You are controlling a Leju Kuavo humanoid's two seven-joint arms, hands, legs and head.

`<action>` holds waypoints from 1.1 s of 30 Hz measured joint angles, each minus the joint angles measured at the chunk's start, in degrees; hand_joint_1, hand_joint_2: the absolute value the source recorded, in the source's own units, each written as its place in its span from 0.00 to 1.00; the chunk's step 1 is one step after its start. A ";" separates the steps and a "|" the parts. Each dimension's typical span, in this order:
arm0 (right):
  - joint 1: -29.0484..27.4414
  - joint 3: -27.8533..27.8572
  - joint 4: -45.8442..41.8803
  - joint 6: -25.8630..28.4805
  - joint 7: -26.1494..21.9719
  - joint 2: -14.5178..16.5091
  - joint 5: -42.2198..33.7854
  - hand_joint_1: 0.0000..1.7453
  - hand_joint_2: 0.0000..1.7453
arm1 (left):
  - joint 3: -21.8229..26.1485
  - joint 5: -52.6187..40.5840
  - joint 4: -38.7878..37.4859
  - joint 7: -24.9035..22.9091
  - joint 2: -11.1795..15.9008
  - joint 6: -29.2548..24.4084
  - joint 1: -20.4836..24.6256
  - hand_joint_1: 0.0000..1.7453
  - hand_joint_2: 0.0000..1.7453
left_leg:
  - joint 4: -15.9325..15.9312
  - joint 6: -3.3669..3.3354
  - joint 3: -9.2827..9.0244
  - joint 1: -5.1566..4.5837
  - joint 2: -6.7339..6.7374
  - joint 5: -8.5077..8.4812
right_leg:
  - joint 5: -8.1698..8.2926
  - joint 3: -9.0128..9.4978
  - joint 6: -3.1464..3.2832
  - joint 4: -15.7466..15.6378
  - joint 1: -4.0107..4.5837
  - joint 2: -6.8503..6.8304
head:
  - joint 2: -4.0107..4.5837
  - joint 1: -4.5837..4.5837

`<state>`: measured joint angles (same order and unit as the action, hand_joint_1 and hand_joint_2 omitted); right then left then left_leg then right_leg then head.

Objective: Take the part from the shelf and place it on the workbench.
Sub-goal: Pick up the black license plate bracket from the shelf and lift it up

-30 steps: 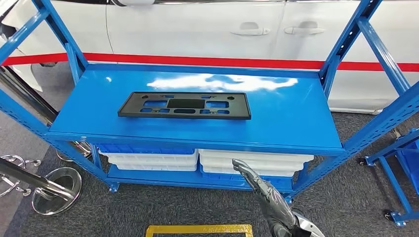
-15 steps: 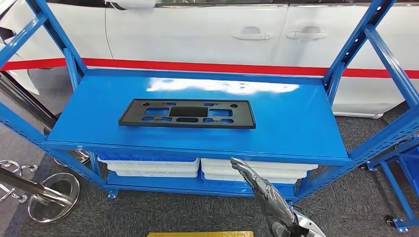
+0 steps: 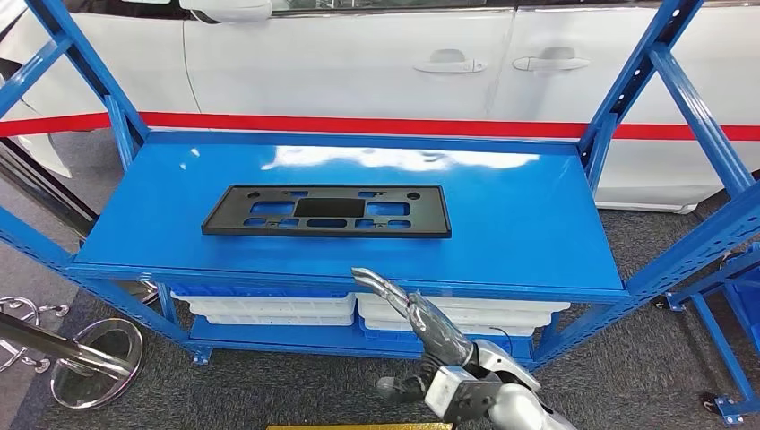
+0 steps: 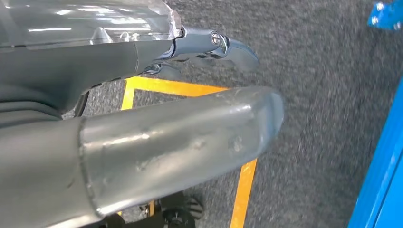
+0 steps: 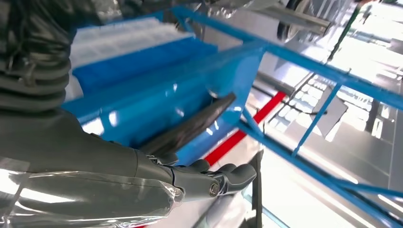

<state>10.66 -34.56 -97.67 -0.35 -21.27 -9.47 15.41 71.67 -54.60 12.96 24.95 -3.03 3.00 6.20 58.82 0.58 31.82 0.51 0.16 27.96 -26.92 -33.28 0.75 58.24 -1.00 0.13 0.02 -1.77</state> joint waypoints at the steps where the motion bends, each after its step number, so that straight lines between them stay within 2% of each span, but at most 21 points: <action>1: 1.50 -0.78 0.95 1.10 0.62 0.67 1.15 0.00 1.00 | -0.23 -0.19 -0.01 -0.16 -0.02 -0.01 0.15 0.00 0.00 | 1.95 0.28 0.86 0.09 -0.02 1.23 | 0.10 0.10 0.37 -0.17 -0.09 -0.04 | 0.00 0.00; 4: 5.80 -3.28 3.93 4.37 3.06 2.59 6.09 0.00 1.00 | -0.88 -0.71 -0.02 -0.62 -0.06 -0.01 0.37 0.00 0.00 | 12.83 0.85 6.20 0.20 -0.03 6.19 | 0.09 0.13 0.91 -0.19 0.11 -0.07 | 0.00 0.00; 5: 7.12 -4.13 5.05 5.22 3.85 3.23 7.73 0.00 1.00 | -1.09 -0.89 -0.02 -0.75 -0.05 -0.03 0.41 0.00 0.00 | 15.25 0.90 7.53 0.20 -0.03 6.59 | 0.05 0.15 0.98 -0.13 0.21 -0.05 | 0.00 0.00; 6: 8.30 -4.88 6.07 5.80 4.43 3.83 8.95 0.00 1.00 | -1.30 -1.02 -0.02 -0.85 -0.05 -0.04 0.45 0.00 0.00 | 15.59 0.86 7.89 0.20 -0.04 5.86 | -0.02 0.21 1.04 -0.05 0.29 -0.03 | -0.01 0.00; 7: 9.30 -5.47 6.89 6.11 4.77 4.36 9.64 0.00 1.00 | -1.49 -1.10 -0.02 -0.90 -0.05 -0.05 0.51 0.00 0.00 | 13.45 0.73 7.06 0.19 -0.03 4.02 | -0.12 0.31 1.06 0.05 0.33 -0.01 | -0.01 0.00; 9: 10.86 -6.27 8.08 6.44 5.03 5.22 10.16 0.00 1.00 | -1.73 -1.18 -0.02 -0.95 -0.05 -0.05 0.67 0.00 0.00 | 5.62 0.32 3.57 0.12 -0.06 -0.16 | -0.40 0.48 0.92 0.27 0.43 0.00 | -0.02 0.00; 10: 11.45 -6.54 8.54 6.55 5.10 5.51 10.26 0.00 1.00 | -1.81 -1.18 -0.02 -0.95 -0.05 -0.05 0.75 0.00 0.00 | 2.36 0.08 2.13 0.01 -0.09 -1.35 | -0.50 0.43 0.75 0.41 0.52 0.02 | -0.01 0.00; 11: 11.87 -6.78 8.93 6.63 5.13 5.73 10.30 0.00 1.00 | -1.90 -1.18 -0.02 -0.97 -0.04 -0.05 0.82 0.00 0.00 | 0.52 -0.13 1.38 -0.12 -0.13 -1.80 | -0.52 0.32 0.53 0.47 0.61 0.00 | -0.01 0.00; 14: 12.44 -7.23 9.79 6.79 5.17 6.05 10.52 0.00 1.00 | -2.12 -1.18 -0.02 -1.04 0.00 -0.06 0.82 0.00 0.00 | -0.50 -0.83 1.23 -0.13 -0.26 -1.95 | -0.49 0.19 -0.25 0.35 0.69 -0.10 | 0.00 0.00; 16: 12.99 -7.40 10.22 7.64 5.60 6.24 12.05 0.00 1.00 | -2.25 -1.23 -0.02 -1.09 0.00 -0.04 0.91 0.00 0.00 | -1.10 -1.57 1.02 0.22 -0.23 -2.33 | -2.03 -0.60 -0.74 2.29 0.73 -0.09 | 0.00 0.01; 17: 13.44 -7.53 10.53 8.42 6.17 6.36 13.48 0.00 1.00 | -2.37 -1.30 -0.02 -1.14 0.00 -0.03 0.99 0.00 0.00 | -1.30 -1.85 0.96 0.36 -0.18 -2.48 | -3.61 -1.78 -0.93 4.90 0.69 -0.09 | 0.00 0.01; 19: 14.60 -8.00 11.71 9.93 7.89 6.88 16.63 0.00 1.00 | -2.71 -1.62 -0.02 -1.34 0.00 -0.02 1.15 0.00 0.00 | -1.33 -2.04 1.07 0.31 -0.11 -2.53 | -6.98 -5.37 -1.20 12.21 0.59 -0.08 | 0.00 0.02; 20: 15.29 -8.30 12.62 10.56 8.88 7.28 18.16 0.00 1.00 | -2.93 -1.82 -0.02 -1.49 0.00 -0.01 1.22 0.00 0.00 | -1.30 -2.04 1.11 0.29 -0.08 -2.52 | -7.71 -6.85 -1.31 15.02 0.49 -0.09 | 0.00 0.02; 21: 16.05 -8.57 13.63 11.08 9.81 7.77 19.62 0.00 1.00 | -3.17 -2.07 -0.02 -1.65 0.00 0.00 1.32 0.00 0.00 | -1.25 -2.02 1.12 0.28 -0.07 -2.51 | -7.39 -7.51 -1.39 16.05 0.39 -0.10 | 0.00 0.02; 22: 16.95 -8.80 14.72 11.68 10.75 8.30 21.28 0.00 1.00 | -3.45 -2.30 -0.02 -1.84 -0.02 0.03 1.46 0.00 0.00 | -1.17 -1.98 1.10 0.28 -0.09 -2.48 | -5.93 -7.06 -1.39 14.81 0.30 -0.11 | 0.00 0.02; 24: 19.15 -9.11 17.04 13.21 12.48 9.29 25.32 0.00 1.00 | -4.05 -2.76 -0.02 -2.26 -0.08 0.09 1.85 0.00 0.00 | -0.91 -1.76 1.06 0.28 -0.22 -2.31 | -1.79 -3.77 -1.16 7.56 0.17 -0.13 | 0.00 0.02; 25: 20.39 -9.32 18.39 14.21 13.35 9.79 27.98 0.00 1.00 | -4.39 -2.97 -0.02 -2.49 -0.12 0.13 2.10 0.00 0.00 | -0.66 -1.54 1.18 0.18 -0.28 -2.20 | -0.43 -2.19 -0.97 3.99 0.24 -0.14 | 0.00 0.02; 27: 22.59 -9.89 21.33 16.06 15.00 10.65 33.72 0.00 1.00 | -5.14 -3.39 -0.02 -2.96 -0.16 0.17 2.51 0.00 0.00 | -0.49 -0.94 1.51 0.06 -0.33 -2.18 | 0.24 -0.94 -0.55 0.77 0.50 -0.07 | 0.00 0.01; 30: 25.06 -11.03 25.84 17.59 17.37 12.05 41.17 0.00 1.00 | -6.13 -3.63 -0.02 -3.33 -0.21 0.15 2.96 0.00 0.00 | -0.42 0.09 1.68 0.19 -0.31 -2.01 | 0.60 -0.91 0.35 0.23 0.53 0.07 | 0.00 0.01; 31: 25.80 -11.43 27.30 17.81 18.10 12.67 43.04 0.00 1.00 | -6.36 -3.65 -0.02 -3.35 -0.27 0.13 3.11 0.00 0.00 | 0.51 0.38 2.06 0.27 -0.30 -1.30 | 0.76 -0.81 0.72 -0.02 0.42 0.05 | 0.00 0.00; 33: 27.11 -12.26 30.75 18.14 19.51 14.16 46.08 0.00 1.00 | -6.77 -3.67 -0.02 -3.44 -0.38 0.09 3.36 0.00 0.00 | 5.94 0.91 4.48 0.37 -0.29 1.77 | 0.93 -0.71 1.21 -0.29 0.36 0.00 | 0.00 0.00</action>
<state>37.77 -46.82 -66.92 17.79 -1.76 4.69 61.49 64.90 -58.27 12.94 21.51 -3.41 3.09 9.56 64.76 1.49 36.30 0.88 -0.13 29.73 -25.99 -33.99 1.95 57.95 -0.64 0.13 0.02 -1.77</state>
